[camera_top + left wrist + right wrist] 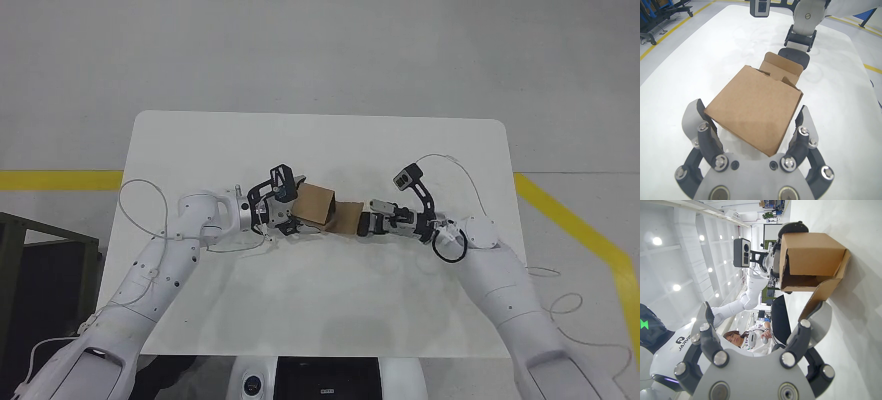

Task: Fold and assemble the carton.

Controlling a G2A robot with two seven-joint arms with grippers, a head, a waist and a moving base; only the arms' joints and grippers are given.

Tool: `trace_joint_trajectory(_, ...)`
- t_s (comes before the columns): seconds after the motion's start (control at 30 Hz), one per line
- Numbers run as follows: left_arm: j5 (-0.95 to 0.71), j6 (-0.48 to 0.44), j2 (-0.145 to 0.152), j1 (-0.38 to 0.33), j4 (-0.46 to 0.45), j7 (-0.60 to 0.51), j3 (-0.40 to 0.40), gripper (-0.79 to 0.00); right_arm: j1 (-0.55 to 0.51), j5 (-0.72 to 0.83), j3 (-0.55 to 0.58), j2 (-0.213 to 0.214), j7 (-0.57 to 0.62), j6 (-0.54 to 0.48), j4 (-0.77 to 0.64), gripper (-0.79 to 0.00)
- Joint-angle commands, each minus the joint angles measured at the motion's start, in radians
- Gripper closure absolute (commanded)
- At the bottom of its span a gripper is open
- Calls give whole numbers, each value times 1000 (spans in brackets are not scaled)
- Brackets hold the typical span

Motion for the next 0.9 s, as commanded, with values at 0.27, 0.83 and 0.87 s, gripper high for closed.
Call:
trace_joint_trajectory(0.27,4,-4,-1,0,1,2,-2,-785,59,-95,-53,-17,-47,25,53,-785)
trace_joint_trajectory(0.83,13,-13,-1,2,6,7,-6,-785,100,-60,-102,-55,-67,-9,74,-785)
trace_joint_trajectory(0.87,14,-13,-1,2,7,8,-6,-785,103,-58,-105,-58,-67,-11,74,-785)
